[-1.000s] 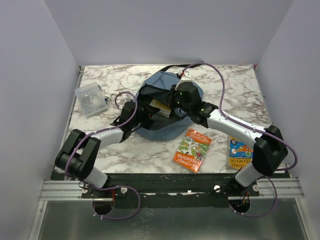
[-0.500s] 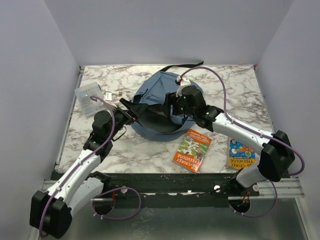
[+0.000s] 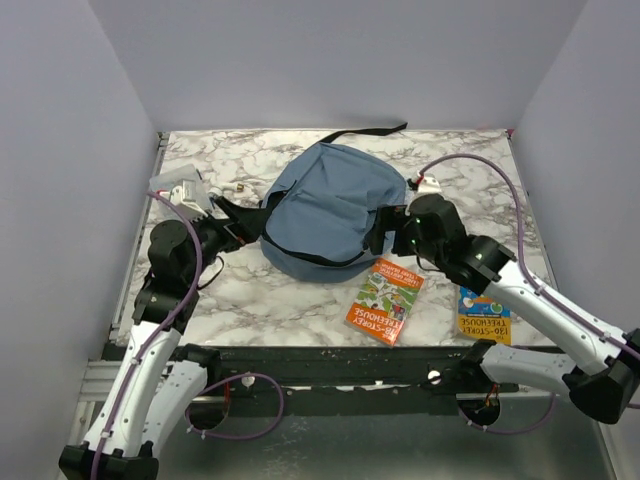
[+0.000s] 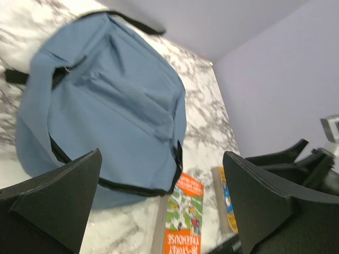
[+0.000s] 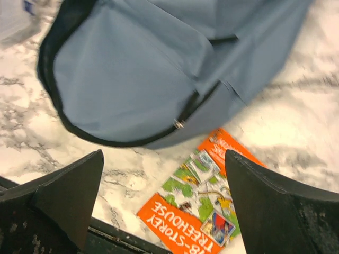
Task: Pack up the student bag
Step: Pick up the book from the center of the board.
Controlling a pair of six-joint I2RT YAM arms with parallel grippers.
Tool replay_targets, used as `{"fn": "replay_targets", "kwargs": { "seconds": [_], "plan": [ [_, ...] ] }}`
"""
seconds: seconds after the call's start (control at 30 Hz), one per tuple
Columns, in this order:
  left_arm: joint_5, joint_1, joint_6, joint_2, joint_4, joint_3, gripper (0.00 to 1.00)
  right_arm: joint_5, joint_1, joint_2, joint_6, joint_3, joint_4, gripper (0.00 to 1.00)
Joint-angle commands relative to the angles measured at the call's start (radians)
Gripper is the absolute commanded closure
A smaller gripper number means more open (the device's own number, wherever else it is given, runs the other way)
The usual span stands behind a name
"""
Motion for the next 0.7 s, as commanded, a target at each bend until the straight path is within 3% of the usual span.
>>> {"fn": "replay_targets", "kwargs": {
  "seconds": [0.0,0.17,0.27,0.47,0.67],
  "plan": [
    [0.218,0.008,-0.05,-0.002,-0.065,-0.041,0.02,0.154,-0.003,-0.091,0.228,-0.158,-0.127,0.0],
    [0.468,0.001,-0.188,0.02,0.131,-0.2,0.11,0.221,-0.017,-0.246,0.437,-0.37,-0.071,0.0],
    [0.474,-0.038,-0.185,0.008,0.135,-0.249,0.11,0.177,-0.06,-0.288,0.457,-0.454,-0.008,0.0],
    [0.396,-0.209,-0.18,0.036,0.135,-0.293,0.11,-0.115,-0.296,-0.224,0.421,-0.547,0.11,0.0],
    [0.149,-0.464,-0.178,0.131,0.182,-0.306,0.13,-0.147,-0.311,-0.207,0.414,-0.594,0.142,0.02]
  ]
}}
